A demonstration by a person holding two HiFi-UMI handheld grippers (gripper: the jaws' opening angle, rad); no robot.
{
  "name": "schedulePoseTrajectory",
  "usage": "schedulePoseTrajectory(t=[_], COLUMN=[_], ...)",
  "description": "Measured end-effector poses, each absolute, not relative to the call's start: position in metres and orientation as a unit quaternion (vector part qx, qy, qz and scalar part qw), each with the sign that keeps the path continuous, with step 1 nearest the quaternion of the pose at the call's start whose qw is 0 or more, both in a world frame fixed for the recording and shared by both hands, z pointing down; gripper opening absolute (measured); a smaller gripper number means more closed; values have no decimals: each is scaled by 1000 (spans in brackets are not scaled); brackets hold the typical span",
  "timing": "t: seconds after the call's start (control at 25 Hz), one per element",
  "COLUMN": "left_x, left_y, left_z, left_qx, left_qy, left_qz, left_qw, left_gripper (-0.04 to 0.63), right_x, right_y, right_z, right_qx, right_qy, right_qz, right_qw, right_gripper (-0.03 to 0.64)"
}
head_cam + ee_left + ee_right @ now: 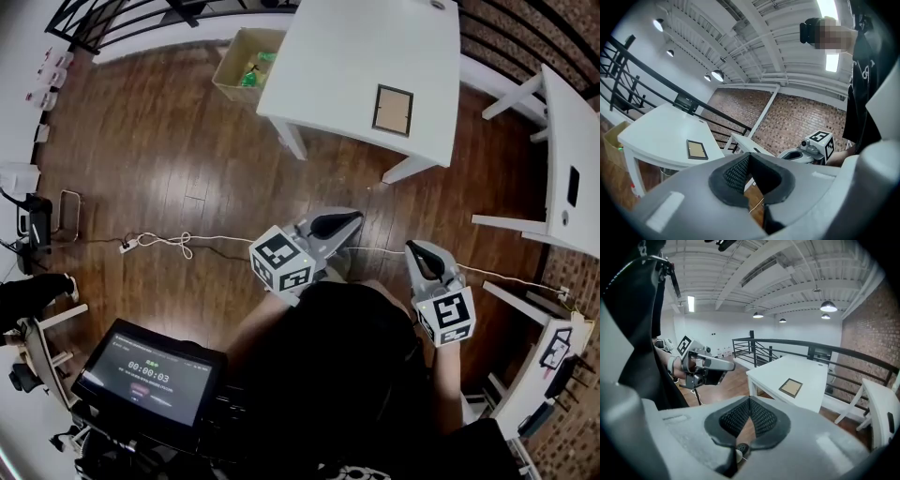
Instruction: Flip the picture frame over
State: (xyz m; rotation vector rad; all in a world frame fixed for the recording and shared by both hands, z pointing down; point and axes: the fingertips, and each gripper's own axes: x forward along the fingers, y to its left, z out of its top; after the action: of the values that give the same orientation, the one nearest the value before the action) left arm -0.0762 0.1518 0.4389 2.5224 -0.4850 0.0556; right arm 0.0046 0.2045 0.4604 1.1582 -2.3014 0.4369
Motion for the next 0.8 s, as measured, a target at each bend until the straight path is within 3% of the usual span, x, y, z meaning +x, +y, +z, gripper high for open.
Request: schedulePoseTrajectory(t=[0.8], left_x=[-101], left_y=[70], left_z=[463], left_qx=[941], left_qy=[-189], left_qz=[39], left_qw=[277], left_gripper=[15], right_x=[3], right_y=[129], right_z=[489], right_qx=[456], right_qy=[-823], right_qz=[200], right_qw=[274], right_gripper=[-8])
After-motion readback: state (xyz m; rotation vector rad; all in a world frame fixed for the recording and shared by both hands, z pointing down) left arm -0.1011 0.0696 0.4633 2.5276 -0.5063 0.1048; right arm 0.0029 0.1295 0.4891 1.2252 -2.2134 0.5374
